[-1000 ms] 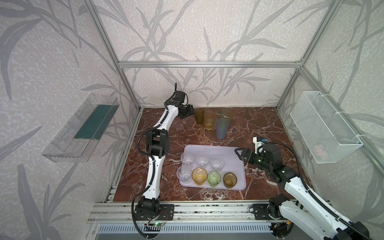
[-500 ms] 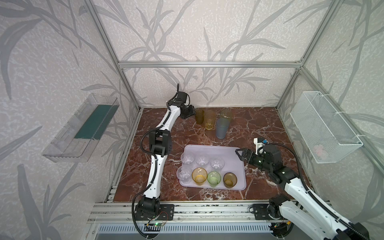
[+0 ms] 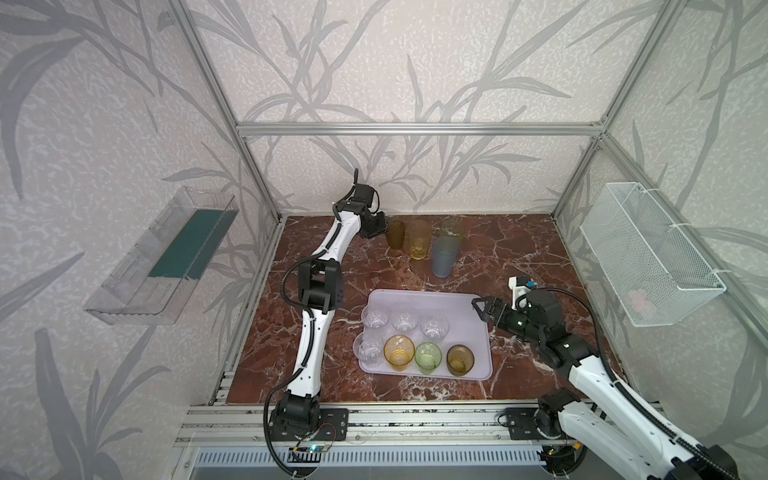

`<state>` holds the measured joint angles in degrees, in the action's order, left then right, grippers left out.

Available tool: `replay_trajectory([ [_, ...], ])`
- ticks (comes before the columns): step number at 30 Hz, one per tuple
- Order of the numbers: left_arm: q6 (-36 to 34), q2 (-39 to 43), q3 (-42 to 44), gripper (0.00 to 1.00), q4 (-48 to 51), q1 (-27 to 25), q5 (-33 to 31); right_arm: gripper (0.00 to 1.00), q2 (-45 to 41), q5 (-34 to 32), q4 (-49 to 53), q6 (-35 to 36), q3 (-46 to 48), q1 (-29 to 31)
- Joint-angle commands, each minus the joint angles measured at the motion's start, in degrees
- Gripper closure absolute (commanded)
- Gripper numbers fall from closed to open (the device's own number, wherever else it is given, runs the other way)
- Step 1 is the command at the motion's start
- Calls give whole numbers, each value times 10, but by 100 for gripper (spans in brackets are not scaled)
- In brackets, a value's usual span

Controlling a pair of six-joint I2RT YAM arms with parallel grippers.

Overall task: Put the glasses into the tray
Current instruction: 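Close the left gripper on the olive textured glass and lift it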

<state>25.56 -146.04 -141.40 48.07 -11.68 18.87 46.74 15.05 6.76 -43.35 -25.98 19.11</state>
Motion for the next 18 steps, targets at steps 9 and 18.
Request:
replay_trajectory([
  [9,-21,-3,-17,90,35,-3,-26,1,-16,-12,7,-19,12,-3],
  [18,-24,19,-17,100,47,-3,-38,1,-34,12,7,-35,13,-11],
])
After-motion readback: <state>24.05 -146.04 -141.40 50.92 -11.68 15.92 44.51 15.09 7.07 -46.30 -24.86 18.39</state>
